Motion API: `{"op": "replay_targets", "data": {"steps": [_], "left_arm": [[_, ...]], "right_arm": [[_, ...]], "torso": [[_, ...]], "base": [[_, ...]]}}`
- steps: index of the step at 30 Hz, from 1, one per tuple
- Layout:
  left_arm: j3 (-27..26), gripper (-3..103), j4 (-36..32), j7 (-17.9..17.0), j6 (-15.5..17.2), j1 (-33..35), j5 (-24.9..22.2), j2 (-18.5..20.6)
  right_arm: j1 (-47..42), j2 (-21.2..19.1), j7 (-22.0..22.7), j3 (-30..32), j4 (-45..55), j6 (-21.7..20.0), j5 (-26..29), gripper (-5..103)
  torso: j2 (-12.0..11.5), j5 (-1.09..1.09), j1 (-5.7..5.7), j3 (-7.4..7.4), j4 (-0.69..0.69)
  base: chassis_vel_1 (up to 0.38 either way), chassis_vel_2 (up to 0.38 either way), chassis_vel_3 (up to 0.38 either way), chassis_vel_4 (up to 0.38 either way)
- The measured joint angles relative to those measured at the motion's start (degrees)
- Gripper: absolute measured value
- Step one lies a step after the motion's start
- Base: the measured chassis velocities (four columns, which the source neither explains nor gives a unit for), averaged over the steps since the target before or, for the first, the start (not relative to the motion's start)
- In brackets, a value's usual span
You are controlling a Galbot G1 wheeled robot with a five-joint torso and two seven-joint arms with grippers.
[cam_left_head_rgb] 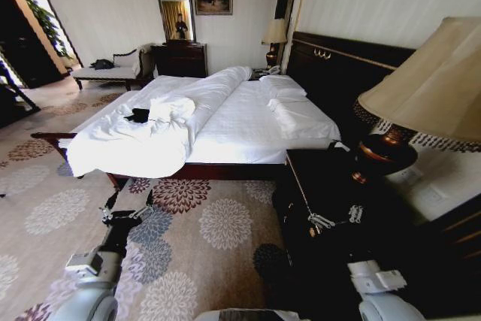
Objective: Fold the clothes on the bed.
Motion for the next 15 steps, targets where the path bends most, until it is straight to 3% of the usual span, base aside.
{"op": "replay_targets", "data": {"steps": [15], "left_arm": [[0.1, 100, 0.5, 0.0, -0.2, -0.3, -0.2, 0.1]], "right_arm": [[0.7, -0.5, 0.1, -0.2, -0.8, 0.0, 1.1, 100]], "torso": [[0.0, 0.00, 0.00, 0.00, 0.00]], "base": [[-0.030, 0.030, 0.030, -0.038]]}}
